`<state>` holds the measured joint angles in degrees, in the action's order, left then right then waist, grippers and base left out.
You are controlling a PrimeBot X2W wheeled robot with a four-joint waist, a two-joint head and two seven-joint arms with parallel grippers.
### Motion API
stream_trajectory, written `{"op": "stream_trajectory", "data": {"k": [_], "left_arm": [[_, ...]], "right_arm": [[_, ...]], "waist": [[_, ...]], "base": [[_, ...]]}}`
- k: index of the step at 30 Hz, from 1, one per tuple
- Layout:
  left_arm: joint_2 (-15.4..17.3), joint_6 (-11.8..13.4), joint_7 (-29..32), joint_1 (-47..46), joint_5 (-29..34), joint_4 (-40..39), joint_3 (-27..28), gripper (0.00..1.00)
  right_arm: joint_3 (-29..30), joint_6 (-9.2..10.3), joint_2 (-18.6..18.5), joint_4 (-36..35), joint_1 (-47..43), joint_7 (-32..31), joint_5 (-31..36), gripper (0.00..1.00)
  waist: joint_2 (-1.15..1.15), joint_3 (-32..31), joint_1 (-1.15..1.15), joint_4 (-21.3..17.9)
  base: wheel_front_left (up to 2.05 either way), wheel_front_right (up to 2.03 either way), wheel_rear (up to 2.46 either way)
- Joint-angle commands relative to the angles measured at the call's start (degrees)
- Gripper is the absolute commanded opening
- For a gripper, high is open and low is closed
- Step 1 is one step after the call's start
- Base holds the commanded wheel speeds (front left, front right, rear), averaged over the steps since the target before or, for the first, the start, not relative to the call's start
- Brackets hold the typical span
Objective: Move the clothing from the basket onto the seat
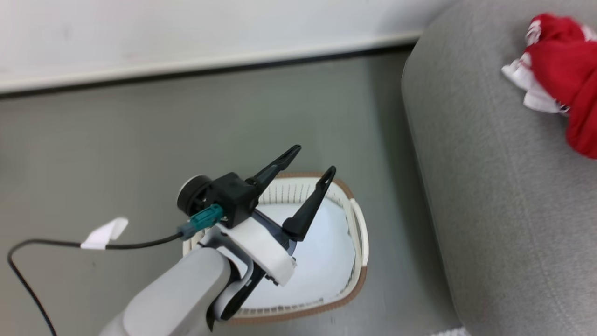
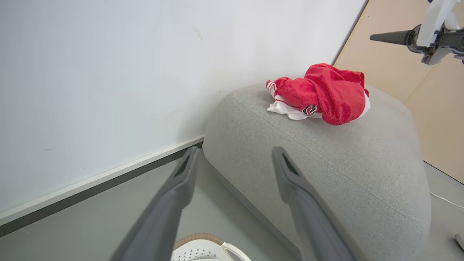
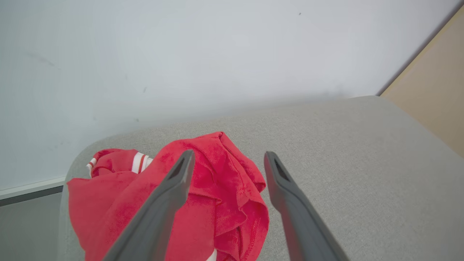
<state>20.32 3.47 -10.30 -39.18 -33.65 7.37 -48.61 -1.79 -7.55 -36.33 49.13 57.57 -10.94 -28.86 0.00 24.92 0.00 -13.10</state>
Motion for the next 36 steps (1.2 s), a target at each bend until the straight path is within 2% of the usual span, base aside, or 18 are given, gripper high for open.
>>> {"op": "stream_trajectory", "data": {"k": [1,8,12,14,20,26,33,36], "left_arm": [[-0.2,0.46,-1.04,1.64,-1.26,0.68,0.71,1.0],[0.39,2.16,-3.32,4.15,-2.83,1.75,3.81,1.0],[1.43,3.8,-4.04,6.04,-3.85,1.66,6.84,1.0],[2.06,4.83,-4.41,7.52,-4.49,1.38,8.74,1.0],[4.08,6.7,-4.83,13.0,-5.64,0.78,14.33,1.0],[4.65,9.29,-4.86,19.8,-4.53,-1.73,23.29,1.0],[2.69,8.51,-4.84,27.6,-2.03,-1.15,30.02,1.0],[0.62,7.03,-4.85,30.03,0.04,-0.19,32.59,1.0]], "right_arm": [[-1.25,0.13,-0.93,-2.56,-2.08,0.61,-0.93,1.0],[-5.48,0.13,-1.94,-11.8,-7.12,3.26,-1.31,1.0],[-7.31,0.13,-1.95,-18.49,-11.37,5.82,-2.41,1.0],[-8.46,0.13,-1.38,-21.53,-13.8,7.14,-0.96,1.0],[-8.62,0.13,3.7,-28.27,-21.21,10.74,0.05,1.0],[-8.32,0.13,9.85,-33.98,-30.37,14.8,2.55,1.0],[-6.4,0.13,17.86,-37.55,-39.96,20.89,7.07,1.0],[-5.27,0.13,21.25,-37.49,-43.59,23.57,7.62,1.0]], "waist": [[0.0,-5.51,0.0,0.03],[0.0,-12.08,0.0,1.79],[0.0,-15.54,0.0,3.36],[0.0,-17.04,0.0,4.06],[0.0,-20.94,0.0,6.56],[0.0,-22.45,0.0,9.03],[0.0,-23.29,0.0,10.57],[0.0,-23.73,0.0,11.19]], "base": [[0.0,0.0,0.0],[0.0,0.0,0.0],[0.0,0.0,0.0],[0.0,0.0,0.0],[0.0,0.0,0.0],[0.0,0.0,0.0],[0.0,0.0,0.0],[0.0,0.0,0.0]]}}
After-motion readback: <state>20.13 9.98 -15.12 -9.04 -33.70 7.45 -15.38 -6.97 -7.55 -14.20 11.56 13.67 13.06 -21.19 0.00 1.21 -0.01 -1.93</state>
